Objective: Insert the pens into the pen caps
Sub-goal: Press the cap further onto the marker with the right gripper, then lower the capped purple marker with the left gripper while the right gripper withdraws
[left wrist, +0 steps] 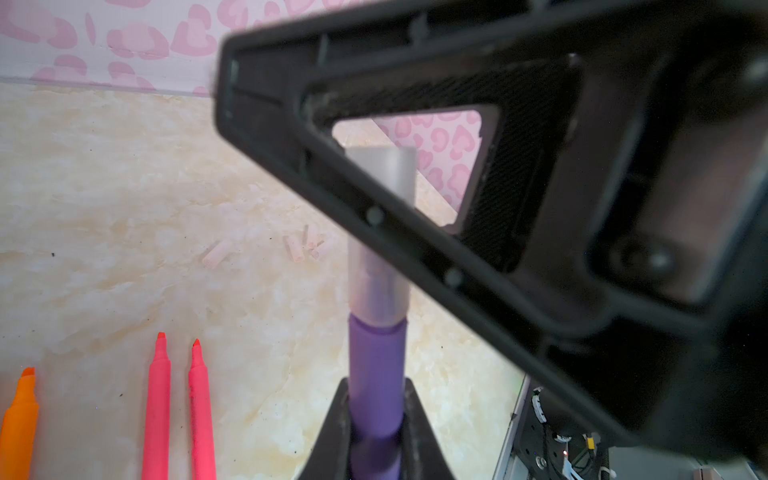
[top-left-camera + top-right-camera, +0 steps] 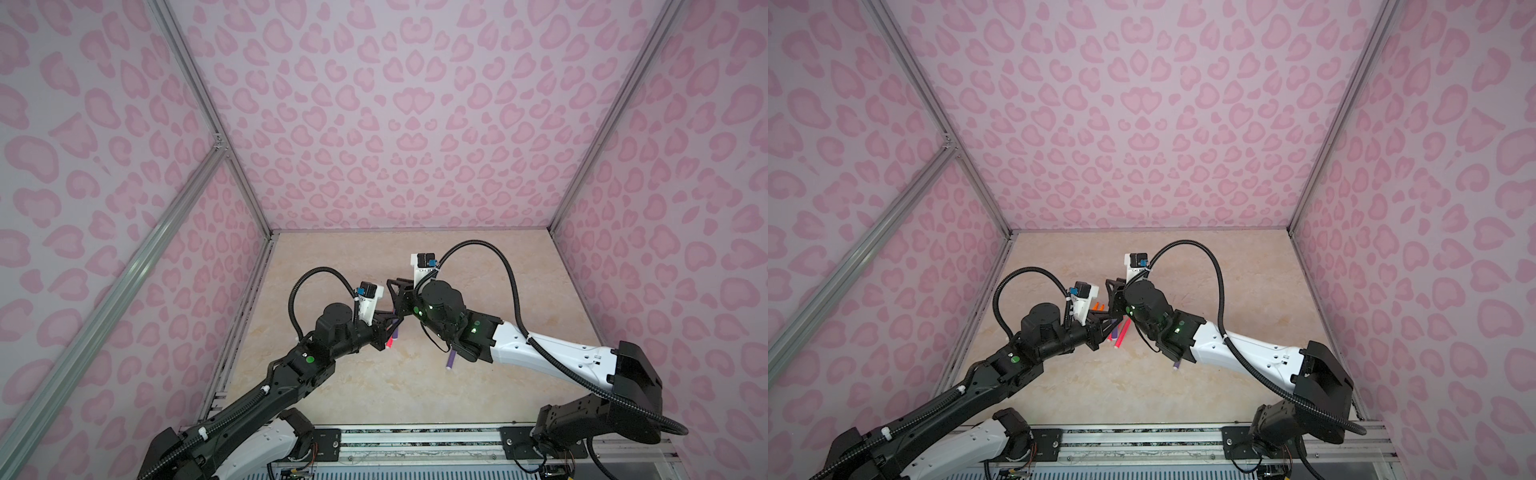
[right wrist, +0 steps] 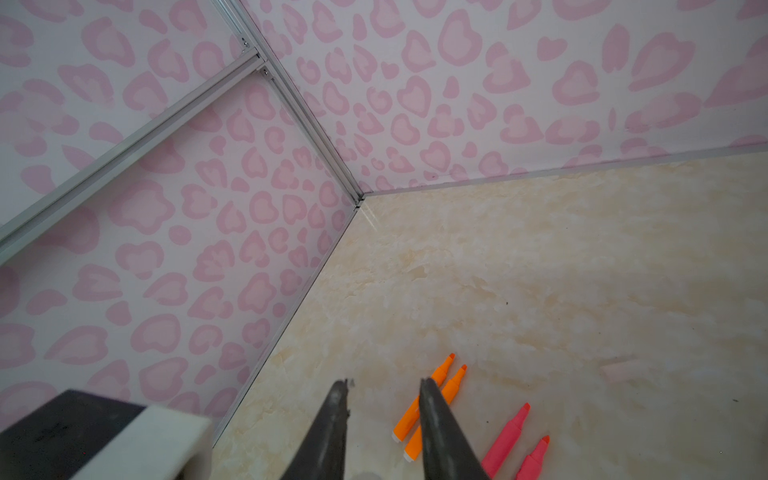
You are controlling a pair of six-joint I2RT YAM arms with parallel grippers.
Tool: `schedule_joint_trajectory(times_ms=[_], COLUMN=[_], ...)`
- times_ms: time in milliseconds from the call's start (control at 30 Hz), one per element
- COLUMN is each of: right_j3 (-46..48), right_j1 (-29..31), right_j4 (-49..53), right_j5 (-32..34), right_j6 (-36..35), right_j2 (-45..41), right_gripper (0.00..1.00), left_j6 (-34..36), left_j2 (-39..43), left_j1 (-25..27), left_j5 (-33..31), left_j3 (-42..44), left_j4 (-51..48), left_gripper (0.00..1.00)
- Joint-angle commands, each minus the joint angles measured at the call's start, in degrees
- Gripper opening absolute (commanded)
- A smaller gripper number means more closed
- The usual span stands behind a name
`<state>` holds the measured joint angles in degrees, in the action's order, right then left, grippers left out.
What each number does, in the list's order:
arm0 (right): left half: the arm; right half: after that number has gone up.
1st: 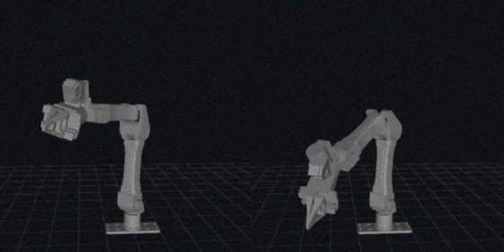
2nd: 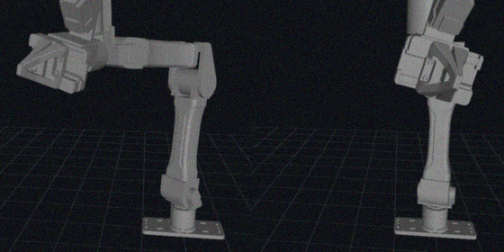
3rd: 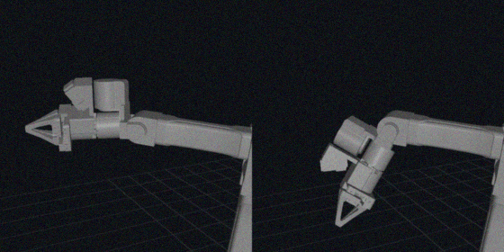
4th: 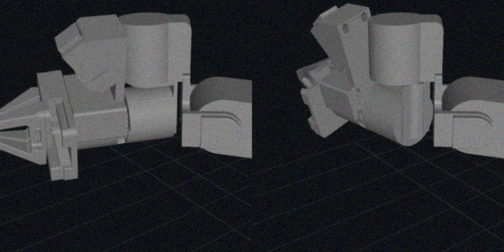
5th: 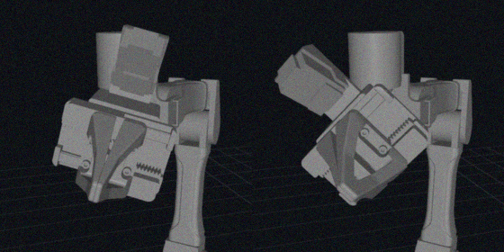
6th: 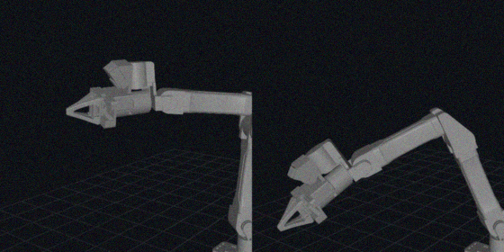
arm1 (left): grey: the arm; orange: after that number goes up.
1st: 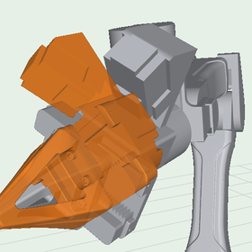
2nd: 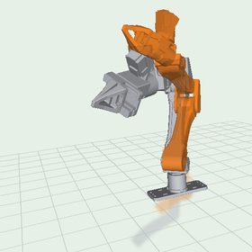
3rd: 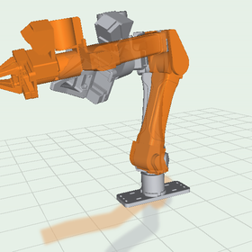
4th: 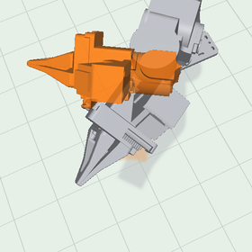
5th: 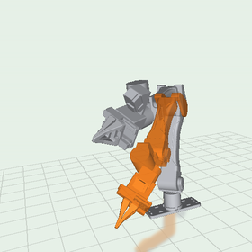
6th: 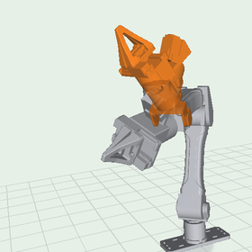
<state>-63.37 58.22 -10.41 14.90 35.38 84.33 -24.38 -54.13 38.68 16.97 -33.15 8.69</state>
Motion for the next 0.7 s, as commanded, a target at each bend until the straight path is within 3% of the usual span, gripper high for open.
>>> schedule_joint_trajectory(times_ms=[0,133,300,667], right_j3=[-0.26,-0.06,2.93,5.67], right_j1=[-0.08,0.1,0.14,1.84], right_j4=[0.0,0.23,-2.19,-2.79], right_j5=[-0.74,-1.4,-1.77,-1.15], right_j6=[-0.13,-0.21,0.88,0.95], right_j2=[0.54,0.35,-0.62,0.7], right_gripper=[0.26,0.09,0.01,0.0], left_j6=[-0.23,-0.27,-0.49,-1.27], left_j2=[-0.47,-0.41,-0.1,-1.55], left_j1=[-0.01,0.0,-0.02,-0.52], left_j5=[0.17,-0.32,-0.84,-0.62], left_j3=[-0.9,-0.73,-0.6,-0.96], left_j4=[2.56,2.56,2.56,2.56], left_gripper=[0.04,0.04,0.04,0.04])
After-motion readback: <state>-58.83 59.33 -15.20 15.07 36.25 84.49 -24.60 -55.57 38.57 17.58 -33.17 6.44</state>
